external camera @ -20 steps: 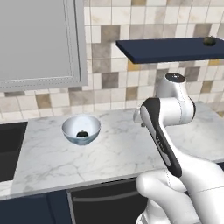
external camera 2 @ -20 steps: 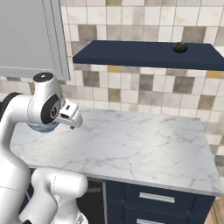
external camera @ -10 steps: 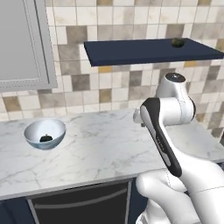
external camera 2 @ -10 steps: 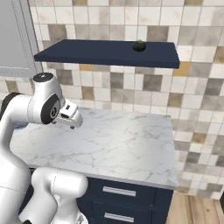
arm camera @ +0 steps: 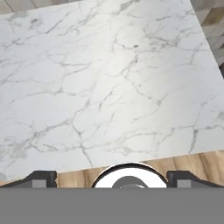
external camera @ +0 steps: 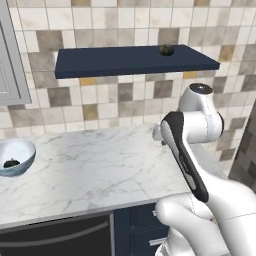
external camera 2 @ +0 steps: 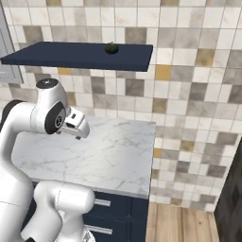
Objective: Pick the squashs from the cabinet and place them in one bowl. Pick the broccoli from the sink and place it in the other bowl.
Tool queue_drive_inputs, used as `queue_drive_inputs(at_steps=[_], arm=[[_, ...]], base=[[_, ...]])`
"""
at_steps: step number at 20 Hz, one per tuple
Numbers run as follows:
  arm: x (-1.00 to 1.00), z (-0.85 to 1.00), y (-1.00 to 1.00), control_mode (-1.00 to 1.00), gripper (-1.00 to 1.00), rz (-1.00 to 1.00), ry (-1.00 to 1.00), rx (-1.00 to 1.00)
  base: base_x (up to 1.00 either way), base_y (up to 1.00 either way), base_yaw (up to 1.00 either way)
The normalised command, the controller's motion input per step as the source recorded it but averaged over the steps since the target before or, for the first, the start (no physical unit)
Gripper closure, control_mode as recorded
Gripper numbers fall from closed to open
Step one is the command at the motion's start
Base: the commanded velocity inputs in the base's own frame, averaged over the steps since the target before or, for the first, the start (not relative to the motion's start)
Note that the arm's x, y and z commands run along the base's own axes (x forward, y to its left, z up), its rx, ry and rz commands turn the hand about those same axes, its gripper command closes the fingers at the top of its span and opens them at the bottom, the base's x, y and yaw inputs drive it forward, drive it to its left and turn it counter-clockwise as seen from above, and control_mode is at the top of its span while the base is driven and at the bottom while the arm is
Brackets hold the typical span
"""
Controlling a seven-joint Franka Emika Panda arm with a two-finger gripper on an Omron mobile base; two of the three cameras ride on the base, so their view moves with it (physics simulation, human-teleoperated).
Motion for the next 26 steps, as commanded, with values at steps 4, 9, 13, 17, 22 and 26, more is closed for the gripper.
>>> queue_drive_inputs(at_steps=[4, 9, 13, 17, 22, 26], arm=[[0.03, -0.05, -0.36, -1.0, -1.0, 0.0, 0.0, 0.04], [0.0, -0.04, -0.13, -1.0, -1.0, -0.02, 0.0, 0.0], [-0.04, 0.06, 0.0, -1.0, -1.0, 0.0, -0.05, -0.02], [-0.02, 0.66, 0.0, -1.0, -1.0, 0.0, -0.21, -0.12], [-0.07, 0.55, -0.02, -1.0, -1.0, -0.05, -0.4, -0.09], [-0.02, 0.63, 0.0, -1.0, -1.0, 0.0, -0.41, 0.0]], base=[[0.0, 0.0, 0.0], [0.0, 0.0, 0.0], [0.0, 0.0, 0.0], [0.0, 0.0, 0.0], [0.0, 0.0, 0.0], [0.0, 0.0, 0.0]])
